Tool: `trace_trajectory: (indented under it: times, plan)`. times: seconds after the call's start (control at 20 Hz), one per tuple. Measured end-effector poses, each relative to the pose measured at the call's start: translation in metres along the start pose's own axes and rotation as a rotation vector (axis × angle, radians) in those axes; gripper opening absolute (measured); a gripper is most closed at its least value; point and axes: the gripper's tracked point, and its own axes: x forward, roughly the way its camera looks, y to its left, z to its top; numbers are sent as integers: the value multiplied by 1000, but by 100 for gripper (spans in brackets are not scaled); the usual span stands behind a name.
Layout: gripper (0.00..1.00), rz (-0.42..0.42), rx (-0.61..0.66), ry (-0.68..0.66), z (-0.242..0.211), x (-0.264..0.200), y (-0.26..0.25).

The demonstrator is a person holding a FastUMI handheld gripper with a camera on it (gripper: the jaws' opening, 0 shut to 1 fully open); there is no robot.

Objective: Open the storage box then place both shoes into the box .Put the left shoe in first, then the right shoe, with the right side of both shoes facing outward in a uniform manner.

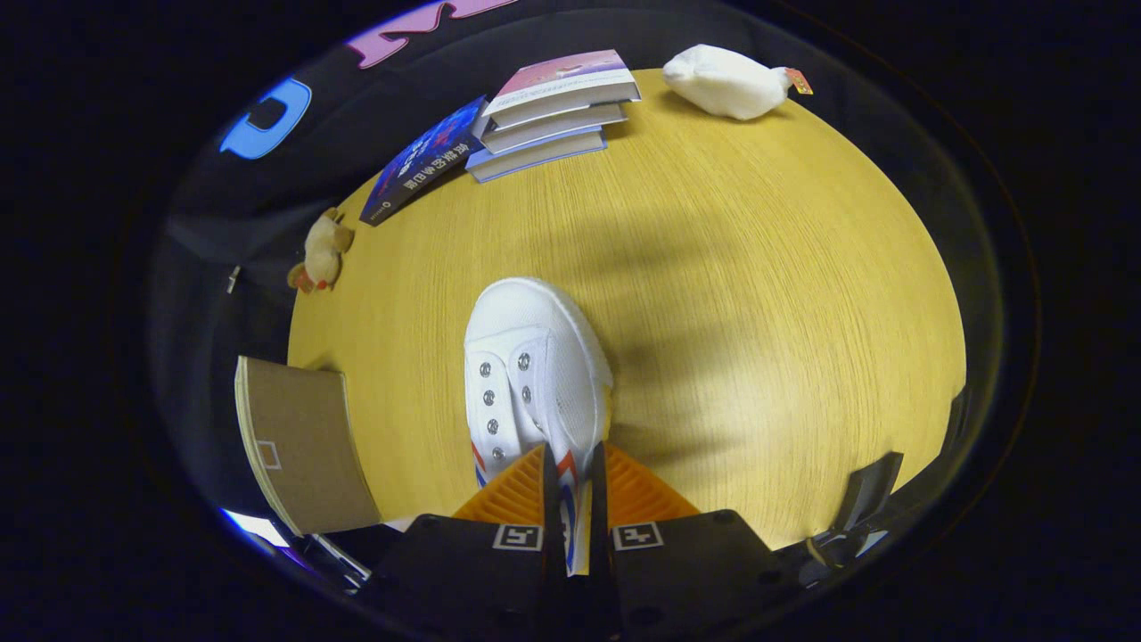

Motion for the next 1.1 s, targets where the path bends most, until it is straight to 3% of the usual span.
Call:
trace_trajectory:
  times: [0.4,0.7,0.9,1.1]
  plan:
    - [14,123,-2,-76,5,-62,95]
    - [13,303,-56,-78,-2,-102,217]
    - [13,392,-119,-59,-15,-114,293]
    - [13,411,-167,-17,-37,-105,346]
